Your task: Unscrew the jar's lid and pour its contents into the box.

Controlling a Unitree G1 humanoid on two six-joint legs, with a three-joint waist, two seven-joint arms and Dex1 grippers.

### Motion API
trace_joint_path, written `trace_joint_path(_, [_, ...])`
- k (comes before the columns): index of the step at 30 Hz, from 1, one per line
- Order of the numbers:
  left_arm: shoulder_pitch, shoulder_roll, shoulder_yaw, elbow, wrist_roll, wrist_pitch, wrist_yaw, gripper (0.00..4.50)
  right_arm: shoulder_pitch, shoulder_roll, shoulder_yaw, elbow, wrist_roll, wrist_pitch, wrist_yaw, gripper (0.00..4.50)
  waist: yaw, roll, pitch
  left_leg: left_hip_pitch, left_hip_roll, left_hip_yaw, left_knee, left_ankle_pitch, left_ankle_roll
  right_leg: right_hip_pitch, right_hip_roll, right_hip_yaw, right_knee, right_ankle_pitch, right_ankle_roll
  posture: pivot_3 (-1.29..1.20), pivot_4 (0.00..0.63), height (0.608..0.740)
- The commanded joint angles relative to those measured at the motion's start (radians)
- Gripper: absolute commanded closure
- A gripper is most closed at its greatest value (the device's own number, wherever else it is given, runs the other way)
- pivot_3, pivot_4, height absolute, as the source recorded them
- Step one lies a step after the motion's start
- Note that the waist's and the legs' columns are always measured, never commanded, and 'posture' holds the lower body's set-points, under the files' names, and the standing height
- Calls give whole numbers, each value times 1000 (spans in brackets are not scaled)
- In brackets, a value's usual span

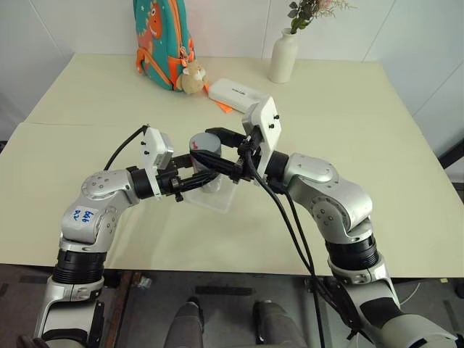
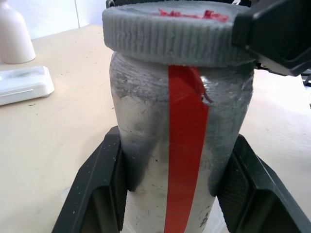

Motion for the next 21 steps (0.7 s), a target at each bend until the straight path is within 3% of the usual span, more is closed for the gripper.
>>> trace_joint_path(1, [-55,41,0,-1,-75,6,-150,2497,-27,-84,-4,8,44,-50,197,1949,1,0,0,0,0,0,0,0,0,0,0,0,0,0,0,0,150,740])
trace_joint_path(4, [-107,69,-7,40,-124,35,-279,2497,-51,-146,-34,37,135,-67,383,1949,2,0,0,0,0,0,0,0,0,0,0,0,-1,0,0,0,150,740])
trace_joint_path(8, [-119,104,-20,46,-156,69,-396,2497,-99,-202,-39,69,167,-59,492,1949,-7,0,0,0,0,0,-1,-1,0,0,0,0,-2,0,0,0,150,740])
trace_joint_path(20, [-98,76,-32,23,-134,44,-373,2497,-111,-209,-57,89,167,-55,500,1949,-15,0,0,-1,0,0,-1,-2,0,0,0,0,-2,-2,0,0,150,740])
trace_joint_path(21, [-99,74,-32,23,-133,41,-372,2497,-111,-204,-58,88,170,-51,494,1599,-15,0,0,-1,0,0,-1,-2,0,0,0,0,-2,-2,0,0,150,740])
